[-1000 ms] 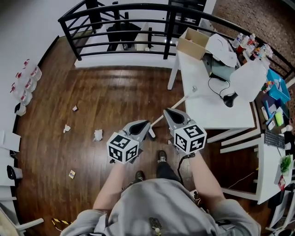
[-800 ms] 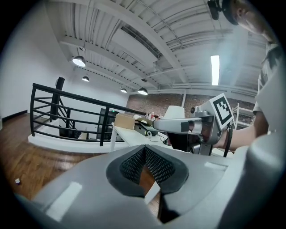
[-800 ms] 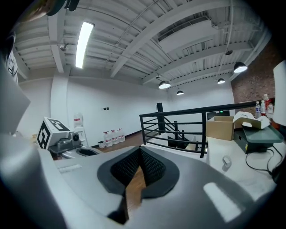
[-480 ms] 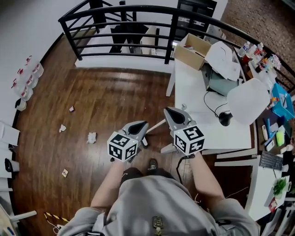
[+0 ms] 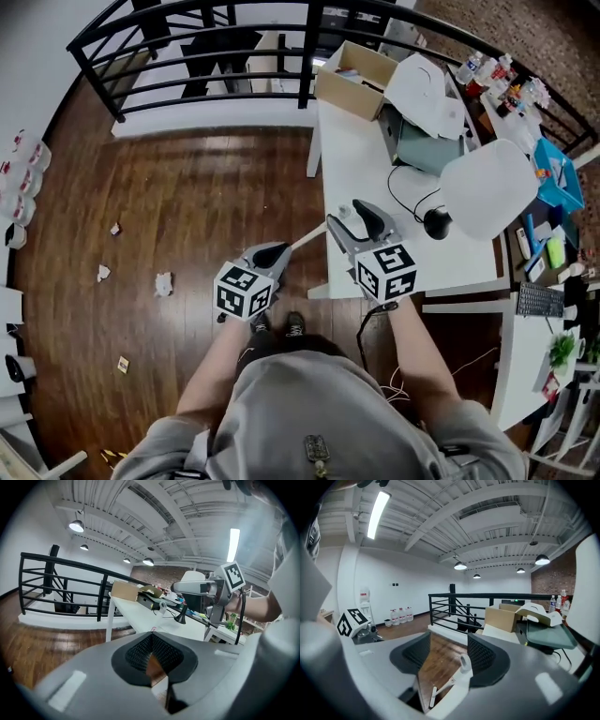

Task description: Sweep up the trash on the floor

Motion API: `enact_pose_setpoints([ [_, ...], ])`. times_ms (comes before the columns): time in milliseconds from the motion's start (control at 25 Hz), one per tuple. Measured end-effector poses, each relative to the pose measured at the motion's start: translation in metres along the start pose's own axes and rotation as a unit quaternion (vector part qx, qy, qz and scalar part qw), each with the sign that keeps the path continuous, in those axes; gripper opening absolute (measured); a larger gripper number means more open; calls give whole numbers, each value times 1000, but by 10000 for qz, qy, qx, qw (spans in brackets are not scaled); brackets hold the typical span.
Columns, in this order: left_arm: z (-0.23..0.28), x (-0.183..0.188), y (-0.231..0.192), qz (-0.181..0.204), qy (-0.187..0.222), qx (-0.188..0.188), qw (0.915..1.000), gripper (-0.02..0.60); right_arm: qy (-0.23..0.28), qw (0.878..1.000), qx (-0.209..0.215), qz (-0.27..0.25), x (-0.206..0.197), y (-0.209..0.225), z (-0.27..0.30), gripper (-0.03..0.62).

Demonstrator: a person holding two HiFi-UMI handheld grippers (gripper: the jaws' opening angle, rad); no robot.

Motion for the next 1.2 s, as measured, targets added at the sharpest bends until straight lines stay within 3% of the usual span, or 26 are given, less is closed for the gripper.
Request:
enact_pose_setpoints([
  [160,23,-17,-6,17,-186,-44,9998,5,-530,9983,-54,236,-34,27,17,270],
  [520,57,-57,-22,53,-658,27,9978,5,-1143,9918,204,531,-82,45,66,269],
  [640,63,-63,-26,-36,-717,36,9974,5,-1330,9897,220,476,-86,44,79,219],
  [760,67,-64,-30,-59,-718,37,9974,5,-1481,9884,226,266,-85,41,86,92],
  [960,65,-69,-35,-93,-633,88,9979,6,-1516,9853,781,103,-70,21,101,84],
  [1040,61,-76,-38,-185,-647,153,9976,78,-1450,9841,1026,68,-62,6,110,83],
  [1200,50,-88,-46,-384,-681,389,9962,128,-1272,9806,1478,-213,-40,-25,129,80],
])
Point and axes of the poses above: the fingertips, and each gripper's own axes: z forward along the fingers, y to its right, x out of its top, the point moved 8 cm from there along -z, backward along the fingers, and after that the axes turned 4 degrees about z, right-handed, at the moved point
